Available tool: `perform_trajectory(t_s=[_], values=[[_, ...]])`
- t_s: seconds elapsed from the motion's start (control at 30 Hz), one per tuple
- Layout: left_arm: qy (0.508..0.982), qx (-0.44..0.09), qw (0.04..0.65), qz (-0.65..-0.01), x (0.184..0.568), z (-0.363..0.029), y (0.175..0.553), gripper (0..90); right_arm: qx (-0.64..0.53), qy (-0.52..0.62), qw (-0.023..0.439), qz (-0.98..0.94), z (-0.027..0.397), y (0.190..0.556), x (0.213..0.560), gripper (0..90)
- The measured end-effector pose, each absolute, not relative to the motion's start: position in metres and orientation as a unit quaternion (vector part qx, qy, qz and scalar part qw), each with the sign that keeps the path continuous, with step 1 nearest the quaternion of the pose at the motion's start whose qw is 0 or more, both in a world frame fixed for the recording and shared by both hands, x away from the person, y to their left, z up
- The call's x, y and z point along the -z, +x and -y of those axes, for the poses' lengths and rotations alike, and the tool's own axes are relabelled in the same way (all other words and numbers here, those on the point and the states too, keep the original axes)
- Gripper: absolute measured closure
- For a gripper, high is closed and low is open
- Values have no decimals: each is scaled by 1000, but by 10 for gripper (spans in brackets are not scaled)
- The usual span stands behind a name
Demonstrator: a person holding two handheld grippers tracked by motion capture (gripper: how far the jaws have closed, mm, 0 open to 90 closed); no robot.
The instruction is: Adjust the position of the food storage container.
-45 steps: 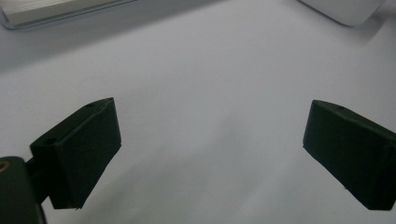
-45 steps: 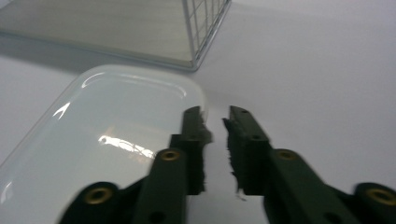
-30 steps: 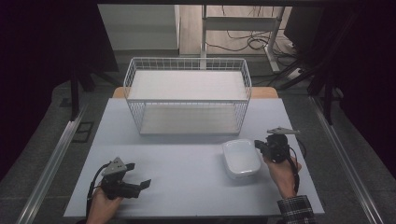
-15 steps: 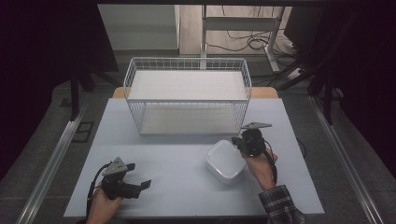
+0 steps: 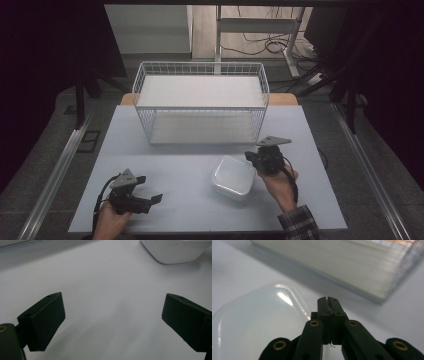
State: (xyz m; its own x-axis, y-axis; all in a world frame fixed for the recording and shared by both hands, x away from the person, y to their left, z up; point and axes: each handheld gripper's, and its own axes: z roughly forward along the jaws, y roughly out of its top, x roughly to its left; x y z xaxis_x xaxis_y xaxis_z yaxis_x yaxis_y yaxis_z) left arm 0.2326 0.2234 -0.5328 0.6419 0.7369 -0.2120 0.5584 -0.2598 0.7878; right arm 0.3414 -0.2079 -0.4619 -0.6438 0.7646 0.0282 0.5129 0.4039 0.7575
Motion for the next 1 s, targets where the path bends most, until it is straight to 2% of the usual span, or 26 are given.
perform_trajectory(t_s=[0.17,0.4,0.7,1.0], values=[[788,-97,448,-411,533,-222,233,47,-369,414,172,-814,239,315,465,891],[787,-95,448,-413,533,-222,233,47,-365,433,132,-814,245,293,478,891],[801,-107,416,-416,534,-216,236,58,-367,428,122,-817,227,309,483,891],[801,-106,416,-418,534,-217,236,58,-373,413,102,-825,198,322,487,891]])
